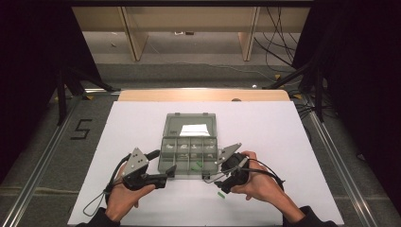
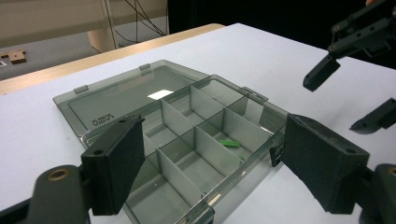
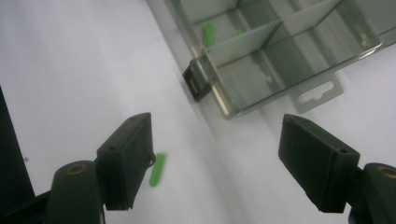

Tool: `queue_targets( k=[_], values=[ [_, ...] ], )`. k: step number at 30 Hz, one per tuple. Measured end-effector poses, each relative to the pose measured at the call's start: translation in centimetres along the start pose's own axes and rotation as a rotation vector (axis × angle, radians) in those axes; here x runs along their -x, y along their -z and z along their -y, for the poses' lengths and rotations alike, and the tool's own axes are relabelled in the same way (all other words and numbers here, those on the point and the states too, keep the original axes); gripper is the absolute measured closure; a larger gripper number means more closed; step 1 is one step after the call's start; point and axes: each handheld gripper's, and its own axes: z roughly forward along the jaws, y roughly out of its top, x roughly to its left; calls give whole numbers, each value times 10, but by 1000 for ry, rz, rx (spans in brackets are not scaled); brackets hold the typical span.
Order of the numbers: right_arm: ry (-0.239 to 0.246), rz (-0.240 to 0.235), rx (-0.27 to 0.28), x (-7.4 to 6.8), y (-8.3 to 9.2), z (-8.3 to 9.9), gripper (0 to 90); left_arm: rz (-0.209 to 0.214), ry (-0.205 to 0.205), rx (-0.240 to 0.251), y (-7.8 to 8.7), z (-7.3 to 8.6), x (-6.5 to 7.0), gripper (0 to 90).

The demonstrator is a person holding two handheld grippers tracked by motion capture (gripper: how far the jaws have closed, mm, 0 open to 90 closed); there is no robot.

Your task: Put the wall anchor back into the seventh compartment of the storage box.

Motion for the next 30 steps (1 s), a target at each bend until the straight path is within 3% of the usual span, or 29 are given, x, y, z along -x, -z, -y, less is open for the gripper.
queue_targets(
  k=[13,25,30],
  values=[
    [-1,-37,-73,-7,-13,8,332,0,0,0,0,0,0,205],
    [43,-83,-147,-14,-24,11,444,-1,0,1,0,0,0,205],
    [56,-81,-160,-15,-27,11,491,-2,-4,2,0,0,0,205]
  ],
)
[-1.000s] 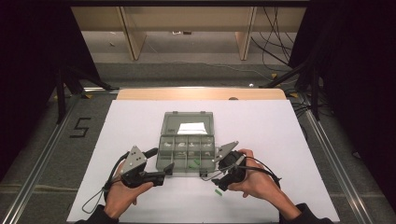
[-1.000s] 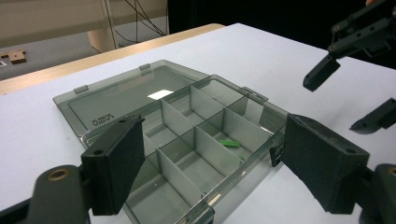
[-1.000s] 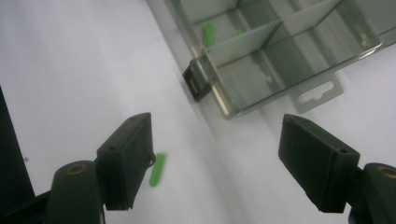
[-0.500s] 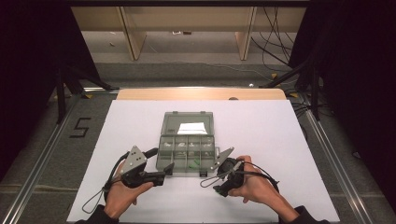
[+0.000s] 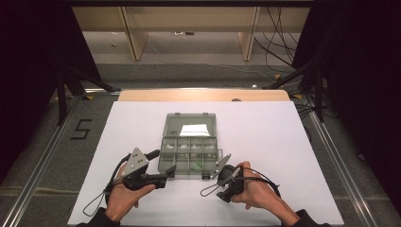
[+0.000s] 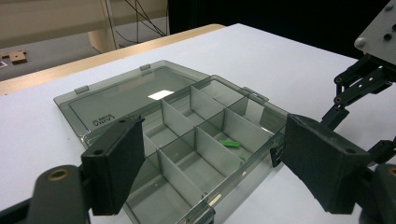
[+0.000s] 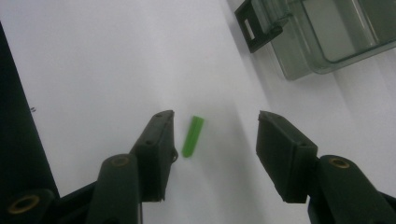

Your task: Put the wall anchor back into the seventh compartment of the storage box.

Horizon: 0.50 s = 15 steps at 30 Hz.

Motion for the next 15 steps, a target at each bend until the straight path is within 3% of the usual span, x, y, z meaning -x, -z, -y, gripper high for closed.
queue_targets(
  k=[6,7,15],
  values=[
    [0,-20,-38,-1,-3,0,537,0,-1,1,0,0,0,205],
    [-2,-24,-22,-1,-4,0,546,0,0,2,0,0,0,205],
    [2,-41,-42,-3,-8,0,608,2,-11,15,1,-1,-1,205]
  ],
)
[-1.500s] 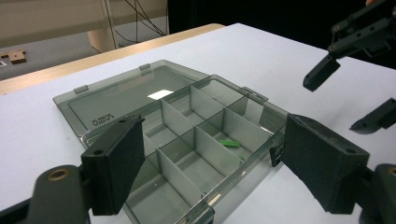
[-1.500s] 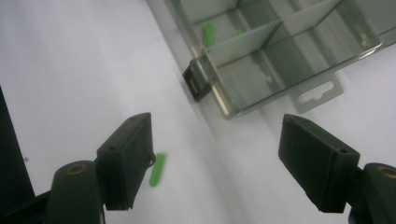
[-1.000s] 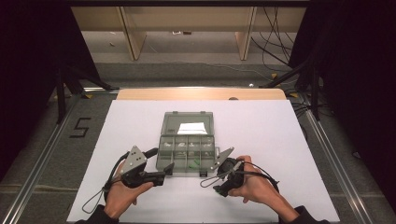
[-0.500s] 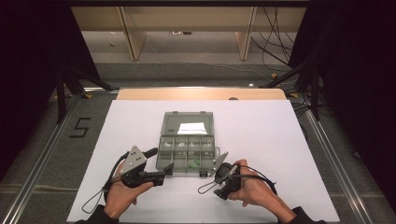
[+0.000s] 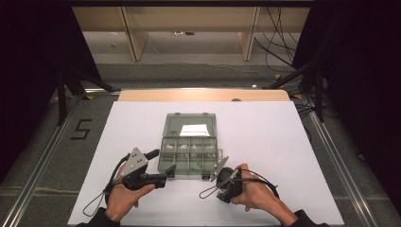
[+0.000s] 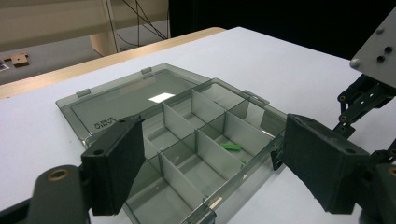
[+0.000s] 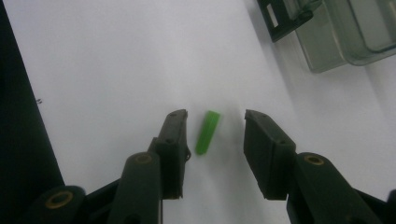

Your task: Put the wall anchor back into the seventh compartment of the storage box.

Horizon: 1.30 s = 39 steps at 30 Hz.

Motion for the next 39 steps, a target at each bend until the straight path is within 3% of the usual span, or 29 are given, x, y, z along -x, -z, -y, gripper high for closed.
queue_targets(
  k=[1,3,7,11,12,14,19,39],
  values=[
    [-7,-3,-3,0,0,0,615,-3,12,1,0,0,1,205],
    [-3,-7,-6,0,-1,0,632,4,-15,7,0,-1,-1,205],
    [5,-10,-15,0,-4,0,669,0,11,12,0,0,1,205],
    [20,-5,-21,0,-4,0,714,-2,6,14,1,-1,1,205],
    [20,-5,-17,0,-5,0,719,4,-11,15,1,-1,1,205],
    [24,-10,-17,1,-4,0,751,7,-23,14,1,-1,0,205],
    [44,-11,-14,1,-4,0,840,3,-8,15,1,-1,1,205],
    [75,15,26,2,10,-3,844,0,5,12,0,0,1,205]
  ],
)
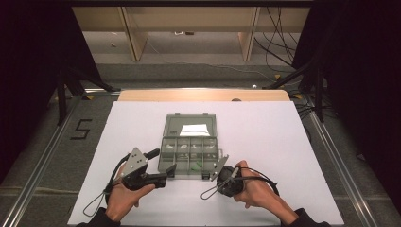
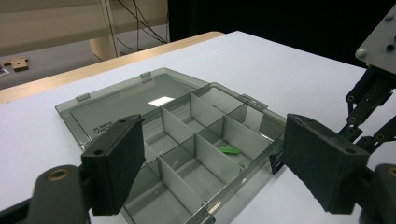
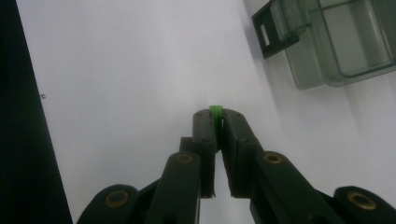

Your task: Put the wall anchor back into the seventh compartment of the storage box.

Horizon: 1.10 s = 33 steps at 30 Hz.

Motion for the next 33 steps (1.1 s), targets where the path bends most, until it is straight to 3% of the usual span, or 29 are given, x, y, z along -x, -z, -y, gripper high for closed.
queue_targets(
  k=[9,11,13,14,16,17,18,20,25,33],
  values=[
    [15,23,62,3,11,-6,844,-1,-2,3,0,0,0,205],
    [18,22,46,2,13,-8,844,-2,-3,3,0,0,0,205],
    [23,22,64,2,13,-10,844,-5,1,2,0,0,0,205],
    [19,31,70,2,14,-10,844,0,-25,3,0,-1,-2,205],
    [23,30,81,2,15,-13,844,-5,1,2,0,0,0,205],
    [28,23,77,2,16,-14,844,-1,-29,3,0,-1,-2,205],
    [18,22,85,2,18,-15,844,-1,-29,3,0,-1,-2,205],
    [16,23,109,4,20,-17,844,-6,-6,5,0,0,-1,205],
    [13,26,160,8,28,-25,844,-7,-13,4,0,0,-1,205],
    [20,47,182,12,29,-40,844,-9,-15,5,0,0,-2,205]
  ],
)
